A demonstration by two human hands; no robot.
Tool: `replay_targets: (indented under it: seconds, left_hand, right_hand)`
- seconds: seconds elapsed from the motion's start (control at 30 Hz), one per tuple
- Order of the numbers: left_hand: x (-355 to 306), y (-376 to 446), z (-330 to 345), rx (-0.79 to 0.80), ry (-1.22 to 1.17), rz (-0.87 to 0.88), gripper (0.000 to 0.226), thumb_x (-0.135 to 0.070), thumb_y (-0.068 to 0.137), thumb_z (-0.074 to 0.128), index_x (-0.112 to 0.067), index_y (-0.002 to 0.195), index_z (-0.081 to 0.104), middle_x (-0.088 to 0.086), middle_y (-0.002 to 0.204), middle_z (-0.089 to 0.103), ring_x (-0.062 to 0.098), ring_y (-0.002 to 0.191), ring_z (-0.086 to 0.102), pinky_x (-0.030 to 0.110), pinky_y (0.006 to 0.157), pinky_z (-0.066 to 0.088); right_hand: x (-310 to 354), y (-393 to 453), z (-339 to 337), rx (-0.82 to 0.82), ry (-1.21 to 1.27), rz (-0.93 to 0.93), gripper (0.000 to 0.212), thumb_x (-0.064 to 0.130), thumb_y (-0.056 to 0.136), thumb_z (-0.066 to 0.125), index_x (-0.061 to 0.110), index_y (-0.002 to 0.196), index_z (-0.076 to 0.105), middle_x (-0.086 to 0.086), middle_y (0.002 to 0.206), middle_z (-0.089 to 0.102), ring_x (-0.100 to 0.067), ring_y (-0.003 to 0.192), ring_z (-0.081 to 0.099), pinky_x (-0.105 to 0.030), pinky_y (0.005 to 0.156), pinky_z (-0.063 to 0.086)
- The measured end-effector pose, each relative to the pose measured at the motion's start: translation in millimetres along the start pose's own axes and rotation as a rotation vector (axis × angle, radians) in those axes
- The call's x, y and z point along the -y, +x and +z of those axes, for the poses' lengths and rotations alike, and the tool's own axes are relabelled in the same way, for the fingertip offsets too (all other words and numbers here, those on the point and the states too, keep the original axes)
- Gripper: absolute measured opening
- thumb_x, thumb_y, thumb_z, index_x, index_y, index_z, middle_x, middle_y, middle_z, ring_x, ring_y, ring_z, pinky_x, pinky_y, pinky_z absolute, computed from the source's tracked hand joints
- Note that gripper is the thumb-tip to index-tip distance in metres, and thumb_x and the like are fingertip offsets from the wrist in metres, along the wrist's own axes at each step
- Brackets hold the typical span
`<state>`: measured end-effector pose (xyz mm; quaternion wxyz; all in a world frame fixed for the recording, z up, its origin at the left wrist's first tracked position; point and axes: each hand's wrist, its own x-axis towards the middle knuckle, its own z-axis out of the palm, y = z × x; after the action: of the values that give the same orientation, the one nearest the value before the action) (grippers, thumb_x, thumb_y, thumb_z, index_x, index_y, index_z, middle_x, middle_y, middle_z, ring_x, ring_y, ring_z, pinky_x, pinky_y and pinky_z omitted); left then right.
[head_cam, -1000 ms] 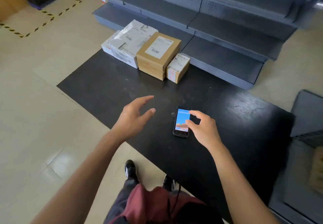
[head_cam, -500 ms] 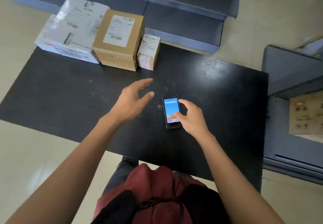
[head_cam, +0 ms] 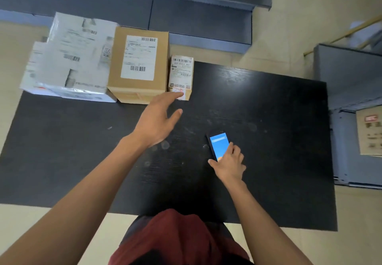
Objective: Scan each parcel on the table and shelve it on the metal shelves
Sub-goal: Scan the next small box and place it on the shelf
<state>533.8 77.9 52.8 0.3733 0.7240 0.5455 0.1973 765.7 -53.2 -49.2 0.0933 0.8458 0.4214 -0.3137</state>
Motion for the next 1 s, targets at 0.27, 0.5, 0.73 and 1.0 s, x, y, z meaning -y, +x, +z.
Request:
replay_targets:
  seconds: [0.27,0.5,0.73,1.0]
  left_hand:
    - [13.2,49.7,-13.1,0.057,0.362,0.095,0.046,-0.025,0.100,0.058,-0.019,0.145,0.053,0.002,0.146,0.055,0.027,0.139,0.042,0.054,0.108,0.037]
    - [26.0,69.6,6.9,0.186,0.758,0.096,0.050,-0.039,0.101,0.049,-0.022,0.148,0.045,0.006,0.160,0.035,0.031,0.153,0.017,0.063,0.118,0.012]
    - [36.6,71.5,24.7,0.199,0.884,0.067,0.061,-0.044,0.100,0.047,-0.019,0.154,0.033,0.007,0.167,0.022,0.035,0.157,-0.004,0.071,0.118,0.004]
    - [41.4,65.4,35.0,0.222,0.901,0.051,0.066,-0.046,0.098,0.048,-0.018,0.156,0.031,0.008,0.167,0.022,0.038,0.155,-0.017,0.072,0.117,0.004]
  right_hand:
    - [-3.1,14.4,9.5,-0.050,-0.027,0.001,0.117,0.050,0.077,0.083,0.015,0.160,0.008,-0.006,0.155,0.021,-0.028,0.138,0.031,-0.051,0.100,0.045]
    - [1.5,15.3,0.6,-0.059,0.048,0.015,0.110,0.050,0.070,0.082,0.018,0.155,0.018,-0.004,0.142,0.043,-0.025,0.128,0.040,-0.049,0.098,0.043]
    - [26.4,11.4,-35.3,-0.091,0.194,-0.047,0.106,0.051,0.070,0.082,0.017,0.154,0.026,-0.002,0.145,0.047,-0.024,0.130,0.041,-0.045,0.100,0.045]
    - [73.9,1.0,-92.9,-0.179,0.253,-0.179,0.104,0.050,0.072,0.084,0.015,0.152,0.028,-0.004,0.142,0.049,-0.021,0.129,0.043,-0.044,0.100,0.050]
